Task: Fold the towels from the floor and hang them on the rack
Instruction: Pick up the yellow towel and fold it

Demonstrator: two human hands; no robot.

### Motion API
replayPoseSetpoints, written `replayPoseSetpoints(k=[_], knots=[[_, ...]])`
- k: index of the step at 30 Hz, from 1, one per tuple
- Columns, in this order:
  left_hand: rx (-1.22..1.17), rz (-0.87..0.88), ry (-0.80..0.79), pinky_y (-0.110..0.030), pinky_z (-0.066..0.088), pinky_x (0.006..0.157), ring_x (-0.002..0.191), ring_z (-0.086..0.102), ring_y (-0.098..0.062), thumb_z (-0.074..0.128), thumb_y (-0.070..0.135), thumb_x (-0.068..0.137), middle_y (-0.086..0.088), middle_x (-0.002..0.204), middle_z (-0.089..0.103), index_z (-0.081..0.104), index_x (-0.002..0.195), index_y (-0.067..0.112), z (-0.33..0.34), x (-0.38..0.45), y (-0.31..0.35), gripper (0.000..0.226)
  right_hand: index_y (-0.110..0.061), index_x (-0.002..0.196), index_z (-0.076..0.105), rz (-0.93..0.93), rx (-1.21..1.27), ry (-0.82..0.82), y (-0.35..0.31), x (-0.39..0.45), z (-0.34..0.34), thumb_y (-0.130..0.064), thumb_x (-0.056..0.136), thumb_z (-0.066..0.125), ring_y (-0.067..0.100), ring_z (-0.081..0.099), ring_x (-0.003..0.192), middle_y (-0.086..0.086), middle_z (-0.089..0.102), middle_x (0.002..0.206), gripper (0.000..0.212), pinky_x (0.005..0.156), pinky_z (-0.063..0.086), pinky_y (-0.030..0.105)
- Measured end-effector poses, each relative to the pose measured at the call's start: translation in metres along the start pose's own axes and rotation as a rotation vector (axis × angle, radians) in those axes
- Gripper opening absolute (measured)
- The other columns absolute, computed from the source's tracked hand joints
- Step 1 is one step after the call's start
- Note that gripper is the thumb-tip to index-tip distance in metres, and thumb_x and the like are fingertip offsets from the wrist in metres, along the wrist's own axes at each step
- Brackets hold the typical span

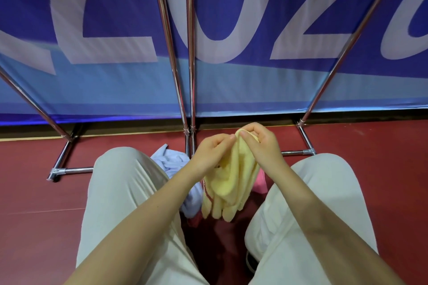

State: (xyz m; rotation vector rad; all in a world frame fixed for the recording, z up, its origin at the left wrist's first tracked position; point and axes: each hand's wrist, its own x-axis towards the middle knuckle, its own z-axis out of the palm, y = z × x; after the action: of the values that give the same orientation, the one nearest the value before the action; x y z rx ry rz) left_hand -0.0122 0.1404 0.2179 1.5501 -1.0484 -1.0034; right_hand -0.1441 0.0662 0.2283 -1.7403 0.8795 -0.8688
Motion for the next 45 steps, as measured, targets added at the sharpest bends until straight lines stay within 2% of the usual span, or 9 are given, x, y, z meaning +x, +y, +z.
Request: replayPoseSetpoints(k=[14, 22, 29, 33, 34, 35, 36, 39, 45], knots=[[0.100, 0.173, 0.259, -0.014, 0.044, 0.082, 0.086, 0.060, 0.007, 0.060, 0.012, 0.093, 0.018, 0.087, 0.069, 0.068, 0.083, 0.033, -0.006, 0.000, -0.022, 0.024, -0.016, 0.084, 0.066, 0.053, -0.142, -0.148, 0.024, -0.007, -0.006, -0.019, 0.089, 0.065, -0.001, 0.050, 0.065, -0.016, 0.059, 0.067, 0.006, 0.065, 0.039, 0.017], [-0.090, 0.002, 0.518, -0.024, 0.040, 0.061, 0.064, 0.050, -0.004, 0.053, 0.014, 0.094, 0.010, 0.071, 0.059, 0.069, 0.088, 0.013, -0.032, 0.006, -0.018, 0.017, -0.006, 0.078, 0.061, 0.059, -0.285, -0.275, 0.040, -0.016, -0.013, -0.024, 0.093, 0.060, 0.011, 0.049, 0.066, 0.009, 0.057, 0.070, 0.024, 0.065, 0.037, 0.028], [-0.244, -0.150, 0.714, -0.023, 0.038, 0.050, 0.053, 0.042, -0.010, 0.050, 0.018, 0.094, 0.003, 0.067, 0.052, 0.068, 0.093, 0.013, -0.067, 0.010, -0.019, 0.020, -0.012, 0.078, 0.067, 0.160, -0.219, -0.300, 0.045, -0.019, -0.018, -0.027, 0.091, 0.062, 0.001, 0.058, 0.073, 0.000, 0.065, 0.073, 0.021, 0.081, 0.040, 0.016], [-0.231, -0.159, 0.718, -0.019, 0.037, 0.046, 0.042, 0.039, -0.002, 0.049, 0.018, 0.095, 0.003, 0.062, 0.048, 0.068, 0.093, 0.013, -0.075, 0.009, -0.020, 0.020, 0.001, 0.072, 0.057, 0.234, -0.153, -0.292, 0.053, -0.022, -0.023, -0.017, 0.094, 0.058, -0.002, 0.048, 0.056, -0.014, 0.045, 0.053, 0.028, 0.097, 0.019, -0.003], [-0.234, -0.159, 0.725, -0.019, 0.037, 0.046, 0.042, 0.039, -0.002, 0.049, 0.018, 0.095, 0.003, 0.062, 0.048, 0.068, 0.093, 0.013, -0.078, 0.008, -0.021, 0.019, -0.001, 0.071, 0.056, 0.244, -0.152, -0.287, 0.056, -0.023, -0.025, -0.016, 0.094, 0.057, -0.001, 0.045, 0.057, -0.014, 0.045, 0.053, 0.027, 0.097, 0.006, 0.006], [-0.232, -0.160, 0.731, -0.020, 0.038, 0.047, 0.044, 0.039, -0.003, 0.050, 0.017, 0.095, 0.004, 0.062, 0.048, 0.068, 0.093, 0.014, -0.081, 0.007, -0.022, 0.019, -0.004, 0.070, 0.056, 0.247, -0.153, -0.279, 0.060, -0.024, -0.027, -0.015, 0.094, 0.057, -0.001, 0.046, 0.060, -0.014, 0.048, 0.057, 0.026, 0.090, 0.034, 0.002], [-0.229, -0.161, 0.737, -0.020, 0.038, 0.049, 0.047, 0.041, -0.005, 0.050, 0.018, 0.094, 0.004, 0.063, 0.049, 0.069, 0.093, 0.014, -0.084, 0.006, -0.023, 0.019, -0.009, 0.069, 0.056, 0.246, -0.165, -0.266, 0.063, -0.024, -0.029, -0.015, 0.094, 0.058, 0.001, 0.046, 0.065, -0.010, 0.051, 0.063, 0.025, 0.071, 0.033, 0.012], [-0.232, -0.169, 0.762, -0.022, 0.041, 0.052, 0.056, 0.044, -0.009, 0.051, 0.018, 0.093, 0.004, 0.069, 0.054, 0.070, 0.096, 0.014, -0.090, 0.004, -0.026, 0.019, -0.025, 0.066, 0.056, 0.228, -0.239, -0.223, 0.071, -0.028, -0.036, -0.014, 0.093, 0.058, 0.001, 0.043, 0.062, -0.011, 0.050, 0.066, 0.029, 0.063, 0.033, 0.014], [-0.164, -0.170, 0.742, -0.023, 0.041, 0.055, 0.061, 0.045, -0.010, 0.050, 0.019, 0.094, 0.005, 0.072, 0.055, 0.069, 0.095, 0.015, -0.089, 0.004, -0.030, 0.019, -0.027, 0.070, 0.054, 0.250, -0.306, -0.092, 0.081, -0.027, -0.043, -0.014, 0.095, 0.054, 0.010, 0.046, 0.077, -0.012, 0.051, 0.072, 0.028, 0.067, 0.031, 0.023]])
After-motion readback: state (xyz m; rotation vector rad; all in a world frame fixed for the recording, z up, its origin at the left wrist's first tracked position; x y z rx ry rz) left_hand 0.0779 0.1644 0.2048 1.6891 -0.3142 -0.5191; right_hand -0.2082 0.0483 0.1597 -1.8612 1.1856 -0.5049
